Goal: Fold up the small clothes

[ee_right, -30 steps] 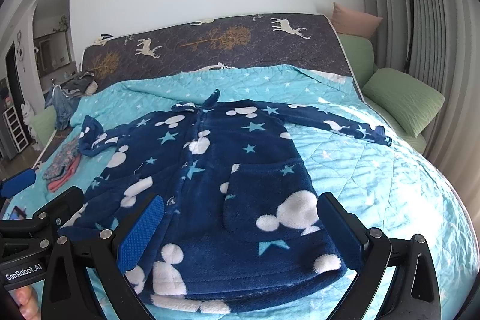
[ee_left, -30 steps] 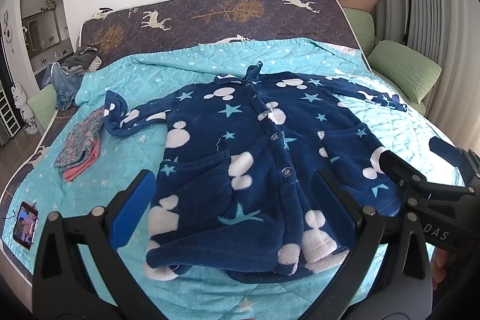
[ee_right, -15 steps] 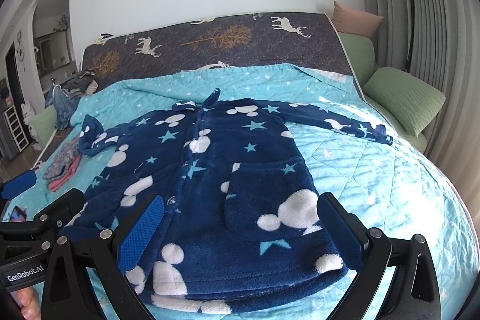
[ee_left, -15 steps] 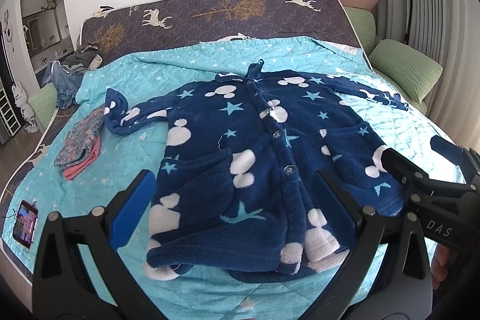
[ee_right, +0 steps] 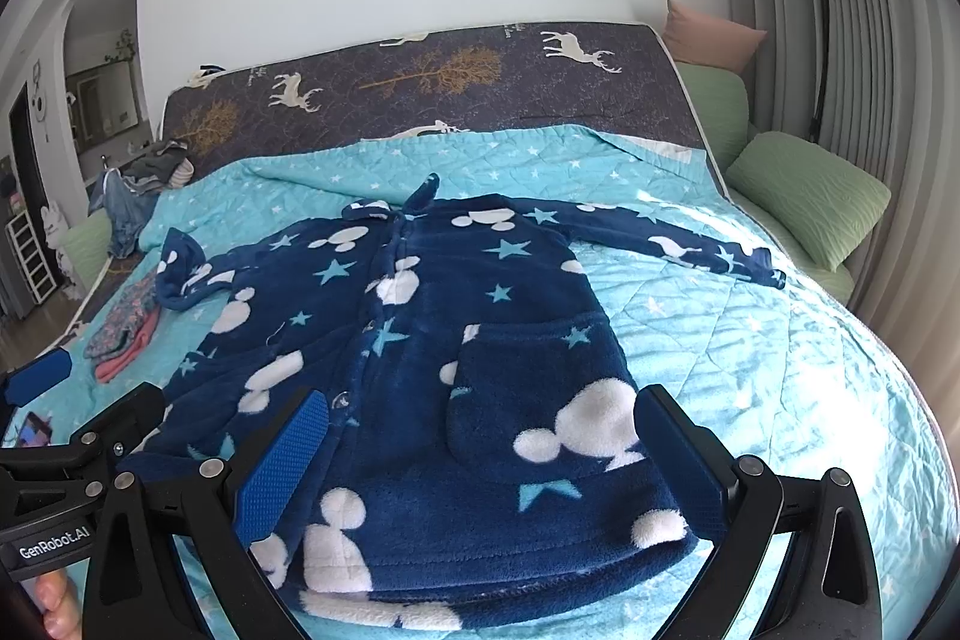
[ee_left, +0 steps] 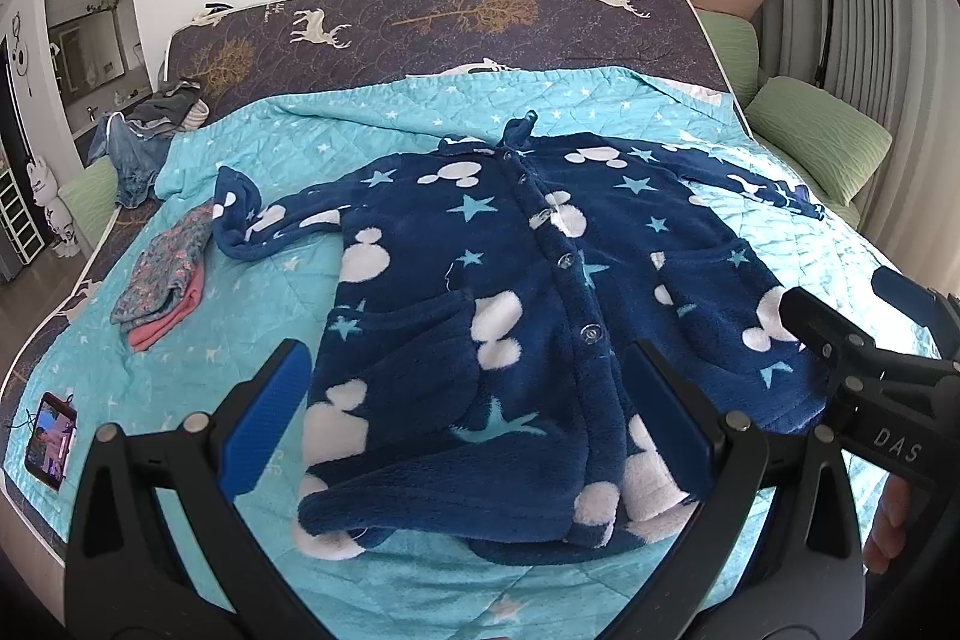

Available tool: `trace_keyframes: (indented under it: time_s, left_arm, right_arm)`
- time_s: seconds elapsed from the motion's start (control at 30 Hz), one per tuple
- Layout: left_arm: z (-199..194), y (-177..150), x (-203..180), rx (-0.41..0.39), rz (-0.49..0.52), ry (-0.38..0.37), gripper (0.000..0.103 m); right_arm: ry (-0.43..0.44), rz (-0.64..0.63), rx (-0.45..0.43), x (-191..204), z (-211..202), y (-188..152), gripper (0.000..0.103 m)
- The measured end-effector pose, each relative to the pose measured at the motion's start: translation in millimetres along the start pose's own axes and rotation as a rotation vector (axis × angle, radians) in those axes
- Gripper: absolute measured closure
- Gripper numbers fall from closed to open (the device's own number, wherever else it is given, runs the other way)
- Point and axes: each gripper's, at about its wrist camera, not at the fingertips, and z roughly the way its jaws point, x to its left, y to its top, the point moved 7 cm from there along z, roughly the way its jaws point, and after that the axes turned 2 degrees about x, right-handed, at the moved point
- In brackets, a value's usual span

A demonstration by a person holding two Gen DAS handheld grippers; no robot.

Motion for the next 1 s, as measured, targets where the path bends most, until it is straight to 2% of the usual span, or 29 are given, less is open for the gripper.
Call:
trace_keyframes:
  time_s: [0.77,1.0]
  left_arm:
    - [0.6,-0.3,1.1,0.003,0.001,0.003,0.0]
    - [12.3,-9.4,12.9,0.037,-0.008,-0.017,0.0]
  right_arm:
    - [0.004,-0.002,-0.001,1.4,2.0,2.7,0.0]
    - [0.052,0.0,0.019,-4.2,7.1,0.5,0.0]
